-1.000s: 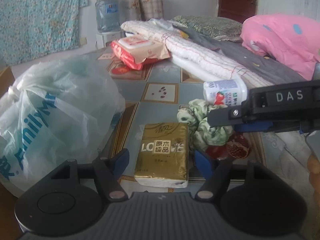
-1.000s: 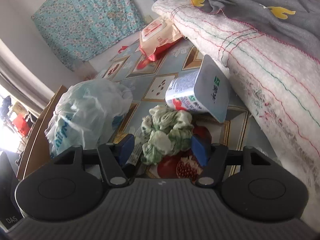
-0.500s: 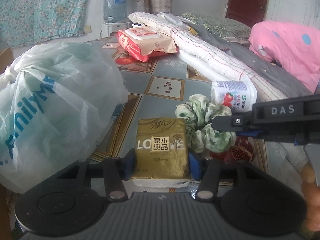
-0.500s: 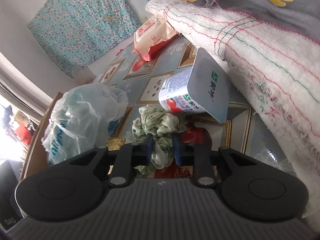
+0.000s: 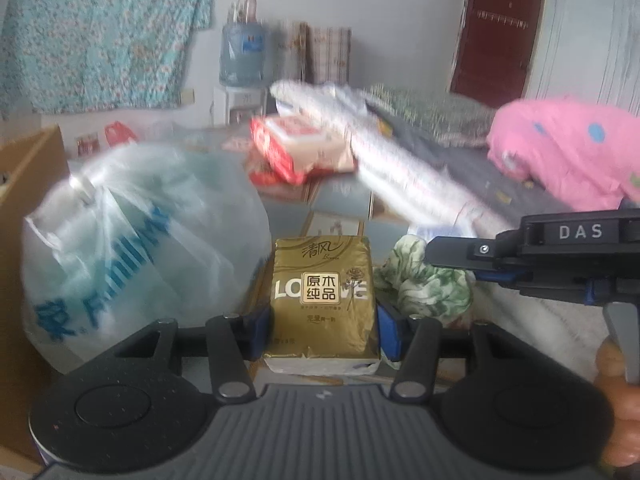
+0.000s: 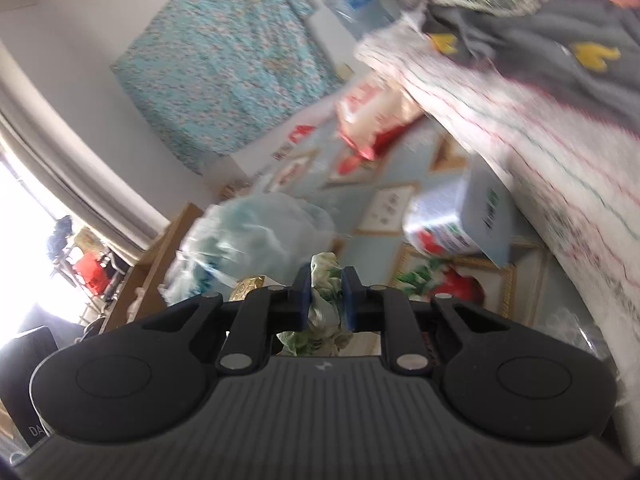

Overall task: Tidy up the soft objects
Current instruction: 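Close the right tool on the green scrunchie, then carry the green scrunchie with the right tool over the box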

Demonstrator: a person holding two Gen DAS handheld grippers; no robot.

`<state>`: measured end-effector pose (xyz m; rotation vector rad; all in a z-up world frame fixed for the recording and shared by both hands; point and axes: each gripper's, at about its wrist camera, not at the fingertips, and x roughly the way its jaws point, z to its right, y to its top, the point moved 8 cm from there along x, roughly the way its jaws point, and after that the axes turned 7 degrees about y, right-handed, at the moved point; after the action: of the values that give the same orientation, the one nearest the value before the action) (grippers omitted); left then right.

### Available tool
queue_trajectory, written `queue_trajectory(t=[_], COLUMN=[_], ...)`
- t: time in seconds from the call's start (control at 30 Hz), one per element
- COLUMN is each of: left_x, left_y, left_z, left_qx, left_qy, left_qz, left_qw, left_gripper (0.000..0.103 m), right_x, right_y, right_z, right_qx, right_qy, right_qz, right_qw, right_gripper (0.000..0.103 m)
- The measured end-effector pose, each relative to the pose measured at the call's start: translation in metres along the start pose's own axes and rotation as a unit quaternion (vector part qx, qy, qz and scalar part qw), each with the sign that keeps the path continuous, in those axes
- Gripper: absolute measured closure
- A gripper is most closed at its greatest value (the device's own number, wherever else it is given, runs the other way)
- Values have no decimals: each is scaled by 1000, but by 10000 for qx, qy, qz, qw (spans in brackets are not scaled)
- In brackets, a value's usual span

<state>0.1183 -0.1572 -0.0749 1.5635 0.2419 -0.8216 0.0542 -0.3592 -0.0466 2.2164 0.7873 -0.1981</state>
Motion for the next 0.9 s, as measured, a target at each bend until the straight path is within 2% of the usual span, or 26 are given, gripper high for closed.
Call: queue_trajectory(t=[0.17,0.3,0.43,0.53,0.63,0.73,0.83,0.9], left_x=[-37,-71,-109,-138,-163,-177,-173,-161], left_y=[23,39,47,47,43,36,27,20], left_z=[-11,-36,-78,-120,-163,-208,-253,-281], left_qx=[-140,-399,-671,-894,-1117,-1259,-1432,-1593], left_qy=[98,331,805,1243,1767,2288,2599,2634], left_qz=[506,912,1262,1389,1400,1213,766,390], left_qw=[9986,9945,9865,9784,9678,9576,9519,9506], left_gripper=[49,49,49,49,49,49,49,49], right_x=[-7,1,25,54,85,119,159,182], right_y=[18,30,34,28,16,-2,-27,-45], right_z=[-37,-75,-124,-168,-218,-261,-297,-314], right_qx=[-412,-727,-957,-1088,-1224,-1245,-1183,-1207], right_qy=[370,815,1421,1939,2420,2762,2897,2828], right_qz=[91,-19,-389,-854,-1332,-1841,-2495,-2860], right_qw=[9984,9940,9844,9712,9533,9351,9164,9075], right_gripper=[88,88,88,88,88,88,88,88])
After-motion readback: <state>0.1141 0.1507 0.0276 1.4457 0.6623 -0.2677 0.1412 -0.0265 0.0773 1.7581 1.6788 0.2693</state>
